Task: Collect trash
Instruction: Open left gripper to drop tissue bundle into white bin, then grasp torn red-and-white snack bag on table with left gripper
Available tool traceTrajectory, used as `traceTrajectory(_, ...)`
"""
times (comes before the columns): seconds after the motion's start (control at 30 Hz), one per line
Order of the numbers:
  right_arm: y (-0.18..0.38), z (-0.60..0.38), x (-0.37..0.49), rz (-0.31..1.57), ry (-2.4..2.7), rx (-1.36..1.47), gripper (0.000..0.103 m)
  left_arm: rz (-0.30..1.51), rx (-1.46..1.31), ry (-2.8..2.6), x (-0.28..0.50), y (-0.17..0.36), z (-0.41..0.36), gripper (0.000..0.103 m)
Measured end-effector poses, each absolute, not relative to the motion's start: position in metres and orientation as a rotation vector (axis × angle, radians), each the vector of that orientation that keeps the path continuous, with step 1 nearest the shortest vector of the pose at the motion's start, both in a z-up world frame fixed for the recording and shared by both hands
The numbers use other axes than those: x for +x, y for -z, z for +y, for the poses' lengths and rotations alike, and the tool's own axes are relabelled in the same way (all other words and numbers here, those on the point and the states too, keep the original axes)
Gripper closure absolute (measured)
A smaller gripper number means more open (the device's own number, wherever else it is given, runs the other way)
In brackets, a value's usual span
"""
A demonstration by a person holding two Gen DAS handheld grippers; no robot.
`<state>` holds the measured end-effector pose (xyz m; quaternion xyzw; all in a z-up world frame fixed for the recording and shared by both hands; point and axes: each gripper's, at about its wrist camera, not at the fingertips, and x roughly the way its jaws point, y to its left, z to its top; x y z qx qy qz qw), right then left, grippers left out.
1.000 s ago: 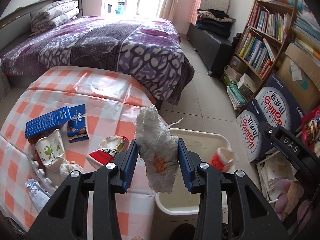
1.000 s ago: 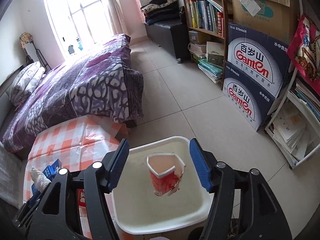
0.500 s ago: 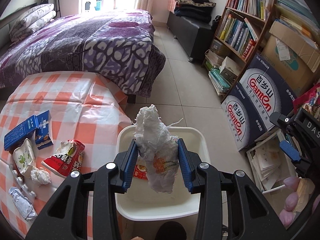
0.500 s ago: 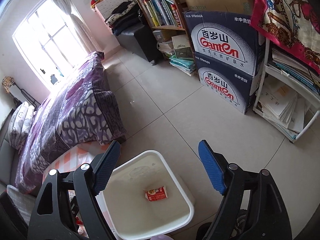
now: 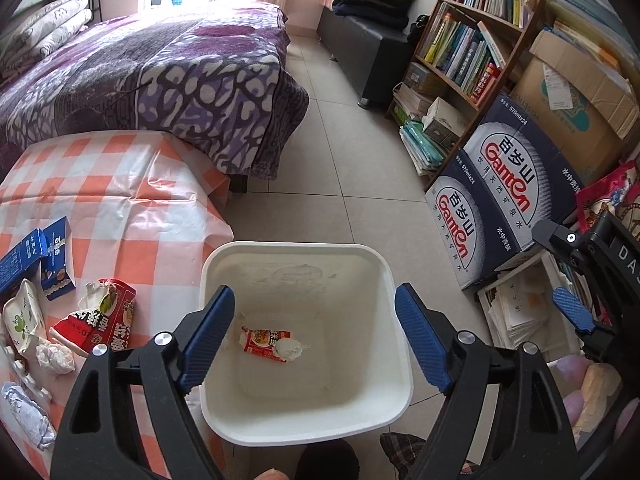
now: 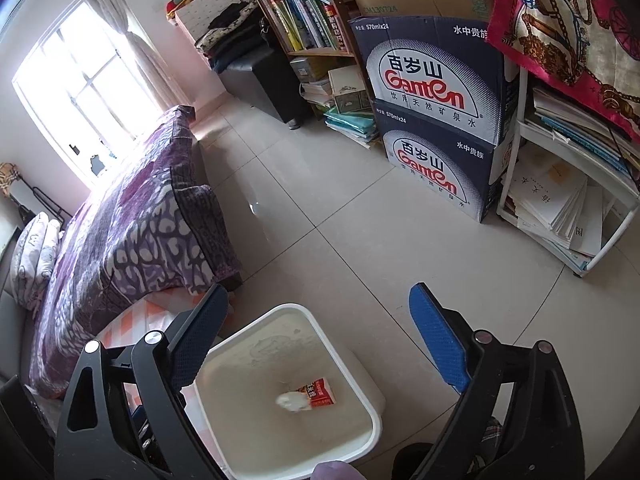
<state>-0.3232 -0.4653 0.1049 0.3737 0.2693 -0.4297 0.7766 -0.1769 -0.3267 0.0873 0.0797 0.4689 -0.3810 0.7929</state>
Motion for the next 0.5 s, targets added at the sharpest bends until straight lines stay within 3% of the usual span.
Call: traceTrajectory(0.5,-0.092,-0.444,-0.275,0.723,0.857,0.73,0.007,1.067,0.4,0.619,-0.111,-0.047,-0.286,0.014)
